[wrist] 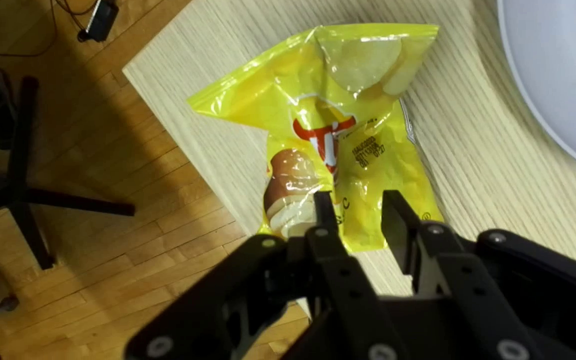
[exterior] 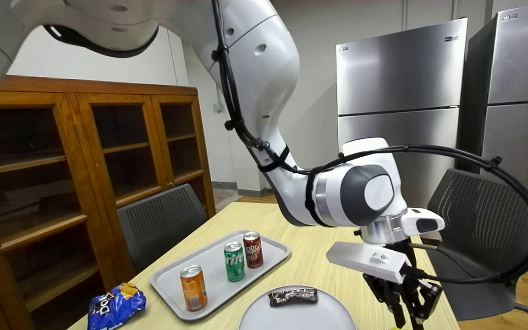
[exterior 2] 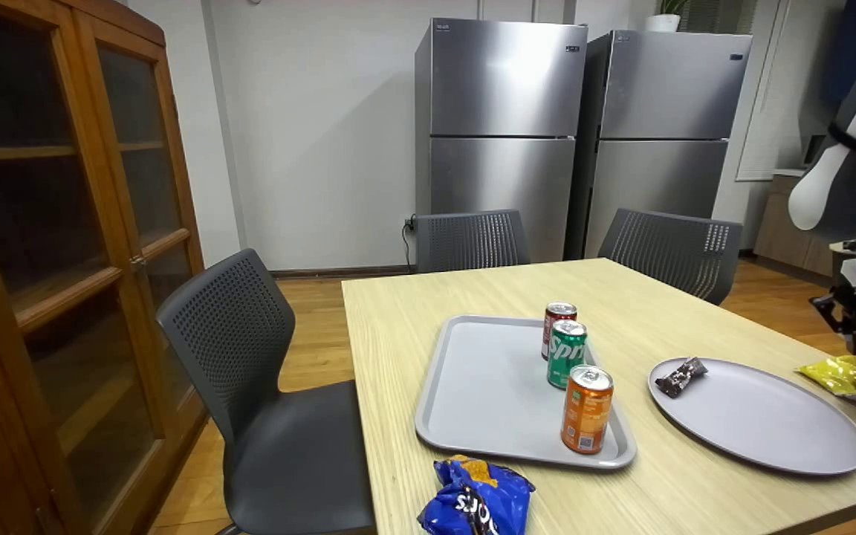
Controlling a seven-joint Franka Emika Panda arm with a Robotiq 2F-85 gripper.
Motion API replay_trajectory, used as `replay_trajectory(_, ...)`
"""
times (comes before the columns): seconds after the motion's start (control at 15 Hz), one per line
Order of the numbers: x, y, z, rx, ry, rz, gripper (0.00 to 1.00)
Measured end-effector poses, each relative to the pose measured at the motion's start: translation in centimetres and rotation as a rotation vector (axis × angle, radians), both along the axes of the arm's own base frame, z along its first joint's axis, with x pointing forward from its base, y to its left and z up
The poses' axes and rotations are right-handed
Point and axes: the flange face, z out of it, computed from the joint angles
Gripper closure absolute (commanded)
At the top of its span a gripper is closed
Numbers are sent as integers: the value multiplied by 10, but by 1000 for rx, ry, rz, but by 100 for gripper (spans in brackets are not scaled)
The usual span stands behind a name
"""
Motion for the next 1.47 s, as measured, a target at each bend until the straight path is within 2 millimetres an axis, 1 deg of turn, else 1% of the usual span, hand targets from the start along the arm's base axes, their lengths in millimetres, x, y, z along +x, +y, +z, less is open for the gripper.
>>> replay_trajectory(0.13,5,0,9,-18,-15,14,21)
replay_trajectory(0.2,8,1,16,-28,-24,23,13)
replay_trajectory(0.33,16,5,33,-43,-45,42,0)
replay_trajectory(0.53,27,21,56,-51,-75,85,0)
replay_trajectory(0.73,36,47,72,-43,-96,140,0)
replay_trajectory(0.87,41,68,80,-32,-114,183,0)
replay_trajectory(1.2,54,125,89,9,-142,270,0)
replay_trajectory(1.27,55,129,90,12,-143,276,0)
replay_trajectory(1.47,53,126,86,13,-136,269,0)
